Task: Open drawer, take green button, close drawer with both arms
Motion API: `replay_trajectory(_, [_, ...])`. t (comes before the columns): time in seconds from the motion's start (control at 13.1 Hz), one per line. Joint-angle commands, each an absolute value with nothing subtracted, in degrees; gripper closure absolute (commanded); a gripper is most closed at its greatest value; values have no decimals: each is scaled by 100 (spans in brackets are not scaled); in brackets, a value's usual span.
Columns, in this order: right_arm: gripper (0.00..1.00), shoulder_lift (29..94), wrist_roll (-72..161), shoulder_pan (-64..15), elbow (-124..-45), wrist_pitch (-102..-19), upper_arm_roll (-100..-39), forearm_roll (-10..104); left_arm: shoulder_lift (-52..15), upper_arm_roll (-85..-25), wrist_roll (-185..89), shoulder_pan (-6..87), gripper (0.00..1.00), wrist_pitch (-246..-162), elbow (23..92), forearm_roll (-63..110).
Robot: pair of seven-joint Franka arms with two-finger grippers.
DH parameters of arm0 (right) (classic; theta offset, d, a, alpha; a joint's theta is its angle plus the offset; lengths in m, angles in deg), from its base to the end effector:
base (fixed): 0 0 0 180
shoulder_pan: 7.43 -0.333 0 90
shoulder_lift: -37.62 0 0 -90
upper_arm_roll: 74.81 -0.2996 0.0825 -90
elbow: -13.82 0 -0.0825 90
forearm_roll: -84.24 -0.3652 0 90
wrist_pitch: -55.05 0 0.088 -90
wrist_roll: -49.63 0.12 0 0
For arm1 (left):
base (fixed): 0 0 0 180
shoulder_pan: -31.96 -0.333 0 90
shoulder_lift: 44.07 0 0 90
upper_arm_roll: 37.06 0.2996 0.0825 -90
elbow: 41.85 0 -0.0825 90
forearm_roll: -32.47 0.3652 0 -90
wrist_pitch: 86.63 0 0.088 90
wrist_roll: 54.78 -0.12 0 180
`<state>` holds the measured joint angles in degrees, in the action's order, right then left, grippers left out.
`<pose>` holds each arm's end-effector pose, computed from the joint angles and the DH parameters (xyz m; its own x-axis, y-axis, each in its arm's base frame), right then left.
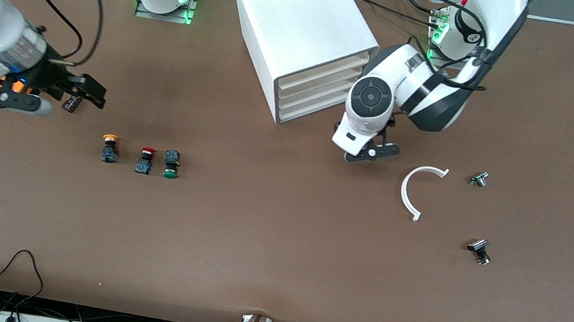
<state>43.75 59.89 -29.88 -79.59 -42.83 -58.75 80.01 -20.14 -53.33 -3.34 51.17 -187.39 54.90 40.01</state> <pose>0.5664 0.0779 0.5228 0.9965 -0.0767 -0.0322 -0.0779 -0.9962 -0.0382 0.4998 -0.3241 0.3234 0.9458 0.2549 -0.2011 0.2013 -0.9463 -0.2529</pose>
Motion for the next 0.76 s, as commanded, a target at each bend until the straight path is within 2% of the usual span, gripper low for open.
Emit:
replay_trajectory(0.0, [1, 4395, 5921, -1637, -7426, -3716, -7169, 7950, -2148, -5349, -1300, 4815, 1, -18016, 4965, 4555])
replay_trajectory(0.15, [1, 4378, 5877, -1001, -7258, -3548, -7717, 7958, -2516, -5044, -2432, 4699, 1, -17997, 5007, 4556])
replay_trajectory(0.3, [1, 4343, 5807, -893, -7178, -3451, -7771, 8054, -2981, -5024, -3617, 4131, 1, -18040, 5209, 4478])
replay_trajectory(0.53, [1, 4150, 5858, -664, -7178, -3294, -8193, 8424, -3614, -5024, -5298, 3487, 1, -18049, 5263, 4381])
replay_trajectory(0.69, [1, 4079, 5894, -787, -7196, -3222, -8141, 8442, -4194, -5024, -6081, 3057, 1, -18041, 5481, 3987])
